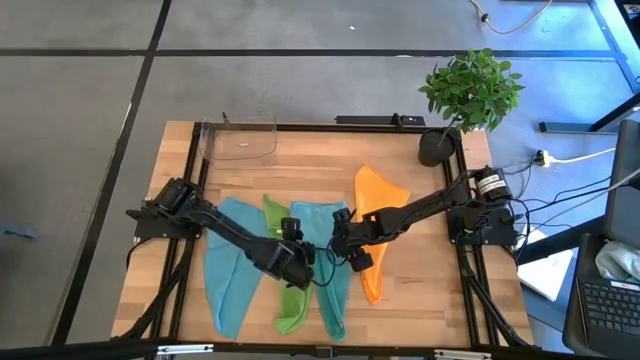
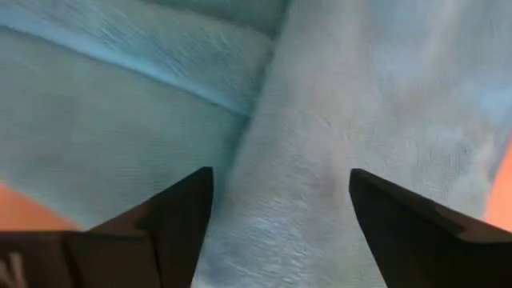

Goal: Fold microfiber towels
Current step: Put the light blue microfiber cloth into the transparent bin

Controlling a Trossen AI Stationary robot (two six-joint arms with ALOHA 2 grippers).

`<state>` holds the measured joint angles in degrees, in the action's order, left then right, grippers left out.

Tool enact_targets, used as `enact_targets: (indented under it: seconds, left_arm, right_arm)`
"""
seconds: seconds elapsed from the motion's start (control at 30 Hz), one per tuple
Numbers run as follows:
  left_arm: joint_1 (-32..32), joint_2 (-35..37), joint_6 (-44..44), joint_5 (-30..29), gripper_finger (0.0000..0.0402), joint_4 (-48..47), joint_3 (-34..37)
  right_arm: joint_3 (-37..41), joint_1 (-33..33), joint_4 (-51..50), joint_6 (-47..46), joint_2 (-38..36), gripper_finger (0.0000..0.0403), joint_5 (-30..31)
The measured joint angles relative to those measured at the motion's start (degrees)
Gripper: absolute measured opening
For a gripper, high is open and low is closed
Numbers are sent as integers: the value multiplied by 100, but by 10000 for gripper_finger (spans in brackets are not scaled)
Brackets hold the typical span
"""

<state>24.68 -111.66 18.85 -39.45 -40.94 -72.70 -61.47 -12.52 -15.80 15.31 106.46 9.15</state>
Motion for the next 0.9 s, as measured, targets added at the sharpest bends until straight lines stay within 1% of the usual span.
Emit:
enact_targets:
  seconds: [0.1, 0.23, 0.3, 0.53, 0.63, 0.8, 0.9]
  left_arm:
    - [-66, -15, -4, -4, 175, 6, -1]
    - [-82, -15, -4, 62, 177, 4, -1]
    - [-77, -15, 8, 114, 176, -2, -1]
    - [62, -15, 195, 146, 174, -67, -1]
    - [118, -15, 316, 162, 174, -132, -1]
    - [180, -15, 467, 169, 173, -218, -1]
    - [176, -15, 498, 167, 173, -218, -1]
  right_arm:
    - [0, 3, -18, -7, 39, 288, 318]
    - [0, -2, -49, -10, 5, 244, 569]
    - [0, -2, -59, -38, -16, 214, 542]
    - [0, -47, -438, -409, -14, 105, 15]
    - [0, -137, -602, -459, -14, 65, -19]
    - [0, -265, -651, -449, -14, 18, 19]
    - [0, -343, -647, -438, -16, 9, 183]
